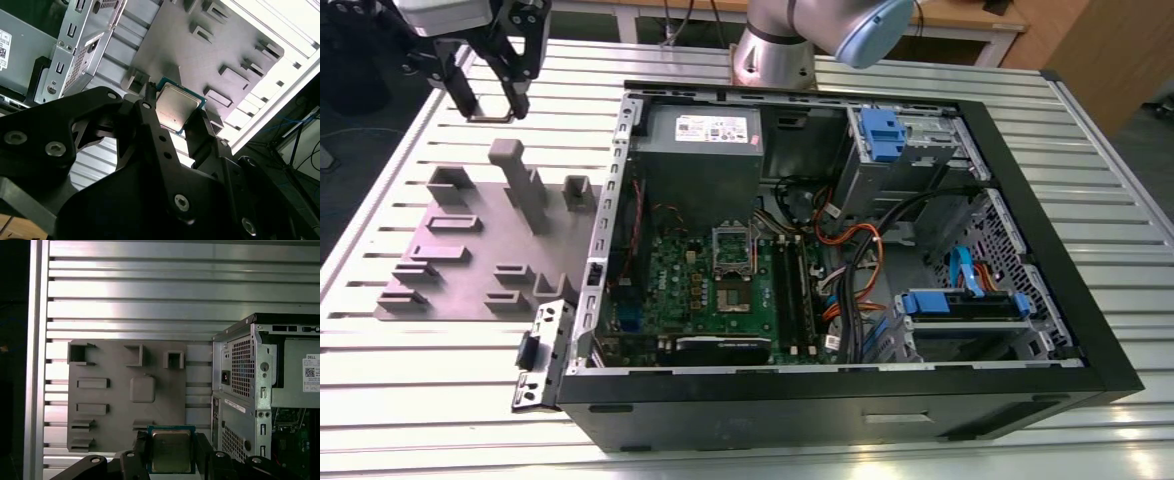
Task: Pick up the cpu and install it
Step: 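Pick up the cpu and move it towards the insertion slot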
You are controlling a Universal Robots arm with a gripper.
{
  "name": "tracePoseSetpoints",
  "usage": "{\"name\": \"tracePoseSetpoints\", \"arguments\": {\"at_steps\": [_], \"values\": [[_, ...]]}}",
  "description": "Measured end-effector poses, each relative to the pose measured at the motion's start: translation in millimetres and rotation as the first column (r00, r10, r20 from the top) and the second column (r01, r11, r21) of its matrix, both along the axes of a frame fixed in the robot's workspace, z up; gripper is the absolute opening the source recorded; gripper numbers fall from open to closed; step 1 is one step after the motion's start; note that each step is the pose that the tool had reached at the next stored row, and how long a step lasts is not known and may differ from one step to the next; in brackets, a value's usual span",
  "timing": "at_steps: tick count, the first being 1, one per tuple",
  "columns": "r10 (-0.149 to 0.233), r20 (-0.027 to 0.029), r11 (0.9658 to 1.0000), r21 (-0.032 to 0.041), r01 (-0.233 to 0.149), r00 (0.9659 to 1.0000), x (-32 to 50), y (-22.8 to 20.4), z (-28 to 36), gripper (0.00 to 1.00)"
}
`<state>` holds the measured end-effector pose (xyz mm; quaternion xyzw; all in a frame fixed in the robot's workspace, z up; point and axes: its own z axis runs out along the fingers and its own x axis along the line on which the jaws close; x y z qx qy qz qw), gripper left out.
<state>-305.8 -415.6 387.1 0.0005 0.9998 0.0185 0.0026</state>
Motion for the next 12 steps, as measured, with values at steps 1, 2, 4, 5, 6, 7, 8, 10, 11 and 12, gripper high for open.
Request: {"name": "tracePoseSetpoints", "arguments": {"at_steps": [1, 2, 4, 5, 6, 7, 8, 10, 11, 12], "values": [[0.0, 0.0, 1.0, 0.0, 0.0, 1.0, 0.3, -0.1, 0.0, 0.47], [0.0, -0.0001, 1.0, -0.0001, 0.0, 1.0, 0.5, -0.1, 0.0, 0.47], [0.0, 0.0, 1.0, 0.0, 0.0, 1.0, 1.0, -0.2, 0.0, 0.47], [0.0, 0.0, 1.0, 0.0, 0.0, 1.0, 1.3, -0.3, 0.0, 0.47], [0.0, 0.0, 1.0, 0.0, 0.0, 1.0, 1.5, -0.3, 0.0, 0.47], [0.0, 0.0, 1.0, 0.0, 0.0, 1.0, 1.8, -0.4, 0.0, 0.47], [0.0, 0.0, 1.0, 0.0, 0.0, 1.0, 2.1, -0.5, 0.0, 0.47], [0.0, 0.0, 1.0, 0.0, 0.0, 1.0, 2.7, -0.6, 0.0, 0.47], [0.0, 0.0, 1.0, 0.0, 0.0, 1.0, 3.0, -0.7, 0.0, 0.47], [0.0, 0.0, 1.0, 0.0, 0.0, 1.0, 3.3, -0.8, 0.0, 0.47]]}}
